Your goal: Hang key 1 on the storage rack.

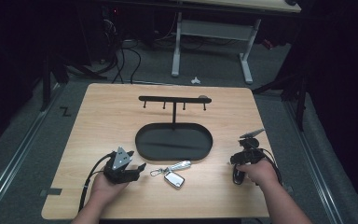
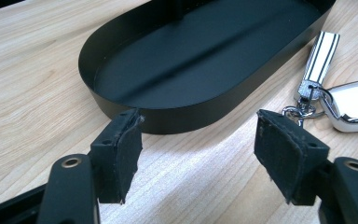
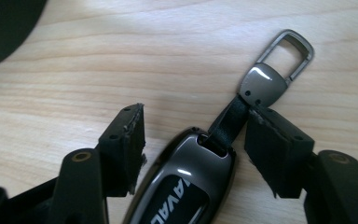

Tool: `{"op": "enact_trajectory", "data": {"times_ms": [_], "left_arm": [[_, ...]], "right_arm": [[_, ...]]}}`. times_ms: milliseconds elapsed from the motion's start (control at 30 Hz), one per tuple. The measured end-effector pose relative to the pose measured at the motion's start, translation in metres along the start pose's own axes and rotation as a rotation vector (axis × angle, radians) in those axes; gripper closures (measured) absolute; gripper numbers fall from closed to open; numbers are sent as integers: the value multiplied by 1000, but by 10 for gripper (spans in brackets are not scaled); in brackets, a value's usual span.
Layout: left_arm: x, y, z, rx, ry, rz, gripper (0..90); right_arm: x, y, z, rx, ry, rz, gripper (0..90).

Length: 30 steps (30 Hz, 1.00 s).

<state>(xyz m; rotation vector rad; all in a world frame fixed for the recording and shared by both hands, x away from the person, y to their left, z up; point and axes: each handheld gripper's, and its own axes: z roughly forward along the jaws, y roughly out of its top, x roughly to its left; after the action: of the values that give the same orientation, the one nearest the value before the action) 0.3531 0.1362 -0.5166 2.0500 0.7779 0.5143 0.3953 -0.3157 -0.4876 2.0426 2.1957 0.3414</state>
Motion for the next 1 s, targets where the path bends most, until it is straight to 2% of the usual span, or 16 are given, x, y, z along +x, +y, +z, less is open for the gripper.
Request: {"op": "enact_trajectory", "data": {"times_ms": [167, 300, 433, 500, 600, 667, 733, 767, 900, 1000], "left_arm": [[-1, 0, 1, 5, -4, 5, 327], [-1, 0, 1, 5, -4, 5, 326], [-1, 1, 1, 5, -5, 7, 329], [-1, 1, 0, 3, -5, 8, 329], [-2, 1, 0, 2, -4, 7, 329], [-2, 1, 0, 0, -1, 7, 329], [-1, 1, 0, -1, -2, 6, 329], [-1, 1, 0, -1, -2, 6, 329], [-1, 1, 0, -1, -2, 6, 329], [-1, 1, 0, 2, -3, 8, 329]], "right_arm": [[15, 1, 2, 18, -13, -102, 406], [27, 0, 2, 26, -7, -158, 414], [40, -3, 2, 34, 37, -222, 402], [46, -4, 2, 30, 43, -262, 397], [52, -5, 0, 26, 44, -281, 394], [54, -3, -3, 25, 28, -292, 406], [53, -1, -6, 24, 14, -292, 439], [53, 0, -6, 26, 22, -286, 461], [52, 3, -7, 42, -15, -312, 507], [52, 5, -6, 46, -6, -303, 511]]}}
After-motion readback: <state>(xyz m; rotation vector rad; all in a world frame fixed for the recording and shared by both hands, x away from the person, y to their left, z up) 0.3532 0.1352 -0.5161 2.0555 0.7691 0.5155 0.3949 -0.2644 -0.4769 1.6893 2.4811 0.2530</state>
